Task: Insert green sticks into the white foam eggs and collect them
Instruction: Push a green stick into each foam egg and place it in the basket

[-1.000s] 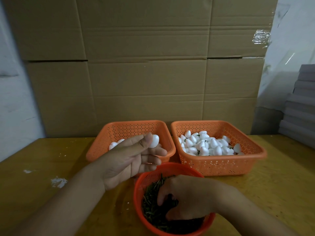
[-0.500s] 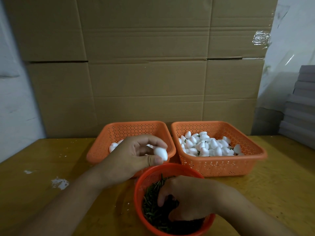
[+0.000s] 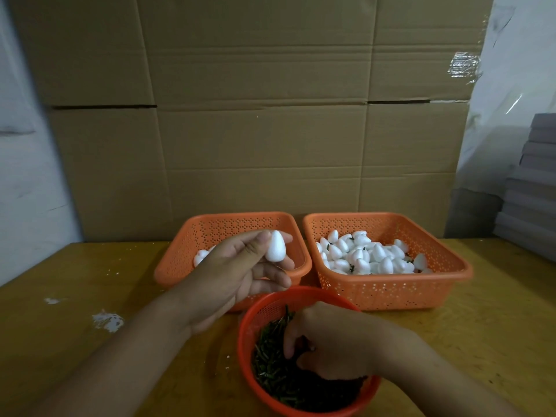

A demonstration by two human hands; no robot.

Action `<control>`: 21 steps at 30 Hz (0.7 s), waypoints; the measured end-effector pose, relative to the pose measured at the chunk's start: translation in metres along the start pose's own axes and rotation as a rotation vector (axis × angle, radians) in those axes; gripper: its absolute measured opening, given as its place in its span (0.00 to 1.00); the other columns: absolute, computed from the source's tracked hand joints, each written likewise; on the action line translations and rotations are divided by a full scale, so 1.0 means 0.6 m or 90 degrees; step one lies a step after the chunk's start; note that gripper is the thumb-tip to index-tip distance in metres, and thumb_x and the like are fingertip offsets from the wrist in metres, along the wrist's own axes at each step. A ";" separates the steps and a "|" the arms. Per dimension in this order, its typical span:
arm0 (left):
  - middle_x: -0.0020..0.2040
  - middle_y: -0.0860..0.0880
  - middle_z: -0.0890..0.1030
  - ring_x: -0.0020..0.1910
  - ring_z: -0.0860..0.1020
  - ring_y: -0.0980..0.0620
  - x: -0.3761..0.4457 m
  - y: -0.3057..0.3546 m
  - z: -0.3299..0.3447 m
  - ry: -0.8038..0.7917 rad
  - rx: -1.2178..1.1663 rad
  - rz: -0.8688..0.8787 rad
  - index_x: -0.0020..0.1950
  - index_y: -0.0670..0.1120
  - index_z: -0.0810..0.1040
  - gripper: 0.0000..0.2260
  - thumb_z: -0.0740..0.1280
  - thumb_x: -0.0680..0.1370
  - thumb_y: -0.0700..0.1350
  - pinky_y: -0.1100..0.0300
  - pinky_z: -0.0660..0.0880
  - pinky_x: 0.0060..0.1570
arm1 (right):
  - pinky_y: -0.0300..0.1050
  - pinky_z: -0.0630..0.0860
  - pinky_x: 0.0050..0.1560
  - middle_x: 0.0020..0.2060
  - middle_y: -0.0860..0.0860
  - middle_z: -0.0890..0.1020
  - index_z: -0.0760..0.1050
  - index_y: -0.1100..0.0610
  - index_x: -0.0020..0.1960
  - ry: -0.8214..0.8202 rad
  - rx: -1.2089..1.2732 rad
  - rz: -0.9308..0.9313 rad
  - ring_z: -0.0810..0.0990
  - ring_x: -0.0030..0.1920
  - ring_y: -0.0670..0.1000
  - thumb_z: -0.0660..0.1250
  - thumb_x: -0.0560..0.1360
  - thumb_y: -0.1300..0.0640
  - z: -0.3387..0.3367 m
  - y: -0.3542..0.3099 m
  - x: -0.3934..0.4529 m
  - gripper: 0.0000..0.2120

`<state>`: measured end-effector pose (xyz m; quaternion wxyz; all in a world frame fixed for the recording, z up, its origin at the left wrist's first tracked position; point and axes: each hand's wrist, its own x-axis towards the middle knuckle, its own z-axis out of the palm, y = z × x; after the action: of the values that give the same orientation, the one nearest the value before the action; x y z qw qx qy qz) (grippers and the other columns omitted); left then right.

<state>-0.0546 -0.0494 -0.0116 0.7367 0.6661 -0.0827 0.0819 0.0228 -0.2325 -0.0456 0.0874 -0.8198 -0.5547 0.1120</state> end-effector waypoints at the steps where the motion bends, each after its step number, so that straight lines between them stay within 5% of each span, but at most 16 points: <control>1: 0.48 0.41 0.84 0.43 0.83 0.47 0.001 0.000 0.000 0.008 -0.013 -0.007 0.58 0.45 0.83 0.16 0.61 0.82 0.54 0.57 0.80 0.46 | 0.36 0.72 0.48 0.54 0.45 0.81 0.80 0.47 0.57 0.001 -0.003 -0.001 0.78 0.53 0.46 0.68 0.77 0.55 0.000 0.000 0.000 0.11; 7: 0.45 0.40 0.84 0.38 0.83 0.50 0.002 0.006 0.001 0.030 -0.116 -0.087 0.59 0.37 0.75 0.19 0.61 0.80 0.53 0.58 0.81 0.39 | 0.41 0.75 0.53 0.54 0.45 0.82 0.80 0.47 0.57 -0.001 0.003 0.010 0.78 0.53 0.46 0.68 0.77 0.55 -0.001 -0.001 0.000 0.10; 13: 0.44 0.41 0.85 0.34 0.84 0.53 0.008 0.005 0.002 0.073 -0.205 -0.151 0.61 0.35 0.75 0.23 0.65 0.76 0.53 0.59 0.81 0.33 | 0.31 0.68 0.42 0.52 0.43 0.81 0.80 0.47 0.56 0.009 0.004 0.014 0.73 0.46 0.40 0.68 0.76 0.57 0.000 -0.001 -0.001 0.10; 21: 0.44 0.45 0.84 0.35 0.81 0.53 0.012 0.000 -0.004 0.077 -0.194 -0.148 0.61 0.38 0.76 0.24 0.66 0.75 0.56 0.60 0.80 0.34 | 0.36 0.74 0.56 0.52 0.45 0.85 0.83 0.51 0.55 0.022 0.037 0.021 0.80 0.53 0.42 0.64 0.79 0.60 -0.018 -0.005 -0.004 0.11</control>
<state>-0.0477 -0.0469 -0.0101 0.8371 0.5459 0.0276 0.0227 0.0226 -0.2336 -0.0341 0.1189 -0.8276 -0.5363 0.1154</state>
